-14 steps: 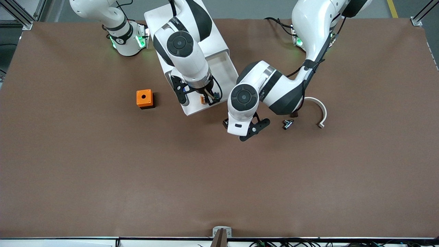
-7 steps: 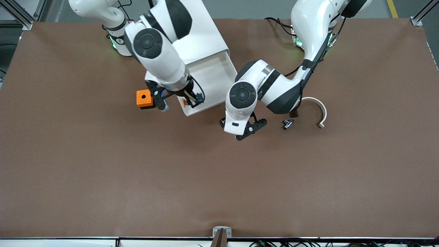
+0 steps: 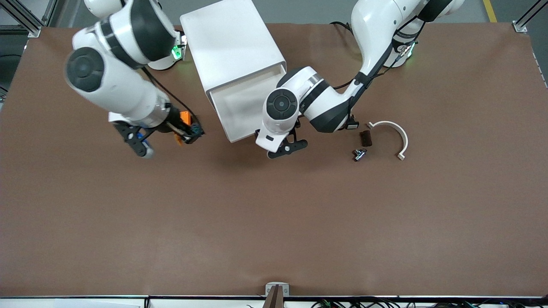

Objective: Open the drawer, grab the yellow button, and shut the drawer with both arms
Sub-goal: 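Lift the button out with the right gripper while the left gripper repositions, then push the drawer closed with the left gripper while the right gripper withdraws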

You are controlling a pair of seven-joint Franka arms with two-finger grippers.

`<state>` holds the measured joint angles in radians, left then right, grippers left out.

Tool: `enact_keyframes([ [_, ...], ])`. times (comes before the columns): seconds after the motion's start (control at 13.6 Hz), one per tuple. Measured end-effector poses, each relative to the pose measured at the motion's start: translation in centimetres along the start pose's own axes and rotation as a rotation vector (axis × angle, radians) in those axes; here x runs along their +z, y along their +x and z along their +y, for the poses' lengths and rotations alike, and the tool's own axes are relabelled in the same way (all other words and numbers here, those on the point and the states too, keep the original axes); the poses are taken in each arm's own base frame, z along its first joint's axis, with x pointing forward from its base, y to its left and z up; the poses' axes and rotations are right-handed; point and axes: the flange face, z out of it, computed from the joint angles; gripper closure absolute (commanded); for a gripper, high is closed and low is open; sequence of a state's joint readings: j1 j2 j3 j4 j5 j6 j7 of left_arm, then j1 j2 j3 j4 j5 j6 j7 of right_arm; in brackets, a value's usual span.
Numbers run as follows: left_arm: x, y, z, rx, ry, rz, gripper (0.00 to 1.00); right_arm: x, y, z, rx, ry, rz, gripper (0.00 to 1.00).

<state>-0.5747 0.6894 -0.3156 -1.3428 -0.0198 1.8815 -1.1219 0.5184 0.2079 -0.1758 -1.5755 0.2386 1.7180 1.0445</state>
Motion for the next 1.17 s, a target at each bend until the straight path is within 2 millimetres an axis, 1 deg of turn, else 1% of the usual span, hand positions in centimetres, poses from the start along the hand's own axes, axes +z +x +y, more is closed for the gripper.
enact_keyframes([
  [0.15,0.3,-1.8,0.6,0.031,0.001,-0.019,0.01,-1.0,4.7,2.6,-0.099,0.010,0.005,1.00],
  [0.22,0.5,-3.0,1.0,0.050,0.003,-0.030,0.01,-1.5,7.3,4.2,-0.151,0.016,0.008,0.99],
  [0.37,1.1,-5.6,1.6,0.079,0.010,-0.055,0.01,-2.2,11.9,7.5,-0.271,0.008,0.029,0.99],
  [0.51,1.7,-8.1,2.2,0.084,0.017,-0.076,0.01,-2.2,15.5,10.3,-0.403,-0.053,0.073,0.99],
  [0.59,1.9,-9.1,2.4,0.085,0.021,-0.083,0.01,-1.8,17.1,11.2,-0.465,-0.077,0.087,0.99],
  [0.73,2.4,-10.8,2.8,0.087,0.031,-0.085,0.01,0.1,20.6,12.9,-0.577,-0.107,0.097,0.99],
  [0.95,3.1,-12.9,3.4,0.091,0.045,-0.085,0.00,4.2,26.0,15.0,-0.738,-0.147,0.105,1.00],
  [1.1,3.4,-14.0,3.6,0.093,0.052,-0.084,0.00,7.2,28.9,16.2,-0.770,-0.157,0.110,1.00],
  [1.17,3.6,-14.3,3.7,0.086,0.056,-0.079,0.00,8.9,30.1,16.8,-0.778,-0.164,0.100,1.00],
])
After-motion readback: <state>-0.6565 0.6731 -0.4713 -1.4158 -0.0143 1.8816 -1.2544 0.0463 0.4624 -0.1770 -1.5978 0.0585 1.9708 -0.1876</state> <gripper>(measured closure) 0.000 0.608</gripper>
